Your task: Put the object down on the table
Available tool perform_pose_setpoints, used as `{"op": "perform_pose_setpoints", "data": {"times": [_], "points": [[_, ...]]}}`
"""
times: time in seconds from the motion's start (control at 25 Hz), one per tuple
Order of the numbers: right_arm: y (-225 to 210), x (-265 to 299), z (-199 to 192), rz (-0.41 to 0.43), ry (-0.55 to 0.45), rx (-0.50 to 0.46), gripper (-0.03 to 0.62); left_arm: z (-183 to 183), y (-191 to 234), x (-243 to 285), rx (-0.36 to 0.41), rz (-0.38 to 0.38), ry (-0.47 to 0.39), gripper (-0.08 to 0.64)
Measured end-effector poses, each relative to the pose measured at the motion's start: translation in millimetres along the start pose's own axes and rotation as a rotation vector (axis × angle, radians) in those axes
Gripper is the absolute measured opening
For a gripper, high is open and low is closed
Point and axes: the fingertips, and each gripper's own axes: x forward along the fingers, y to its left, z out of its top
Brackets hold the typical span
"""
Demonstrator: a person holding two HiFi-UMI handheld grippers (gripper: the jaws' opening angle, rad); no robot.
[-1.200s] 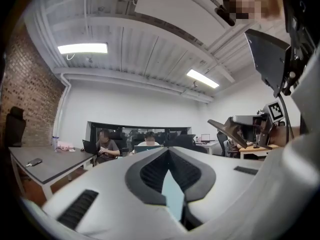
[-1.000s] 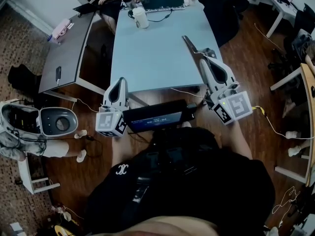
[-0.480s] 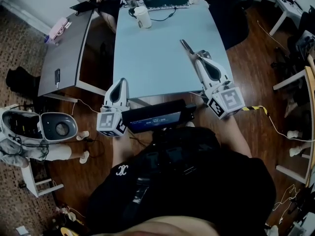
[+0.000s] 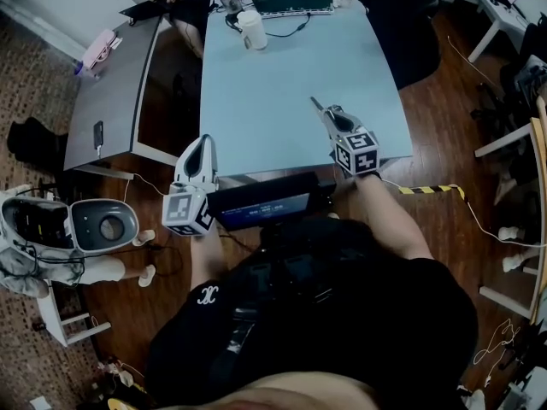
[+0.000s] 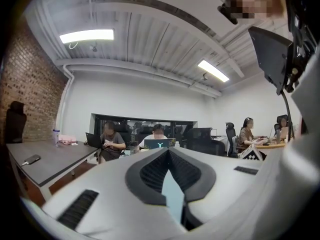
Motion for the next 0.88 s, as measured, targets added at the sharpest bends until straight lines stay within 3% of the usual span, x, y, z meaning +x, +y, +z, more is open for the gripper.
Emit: {"op": "perform_pose_setpoints", "data": {"times": [0.16,0.32,0.6,0.68,0.84,0.88], "points": [[1.7,29.2,-56.5,0.011,0.143,0.073,-0.002,-1.0,6.8,5.3,0.001,-0.008,0.003,-0.002],[-13.5,42.3,-101.9,-0.029,0.260,0.163,-0.002,-2.0,5.4,7.5,0.005,-0.015,0.000,-0.002],[-31.8,49.9,-148.6,-0.069,0.427,0.186,0.013,-0.8,5.7,16.8,0.005,-0.010,0.016,-0.002],[-38.8,50.0,-151.2,-0.091,0.443,0.161,0.044,-0.3,5.7,17.2,0.005,-0.004,0.015,-0.002],[-37.0,47.8,-149.8,-0.093,0.454,-0.021,0.079,-2.4,0.5,15.1,0.006,0.005,0.013,-0.002],[-35.4,46.8,-149.6,-0.091,0.451,-0.054,0.167,-3.5,-1.6,14.2,0.006,0.006,0.013,-0.002]]}}
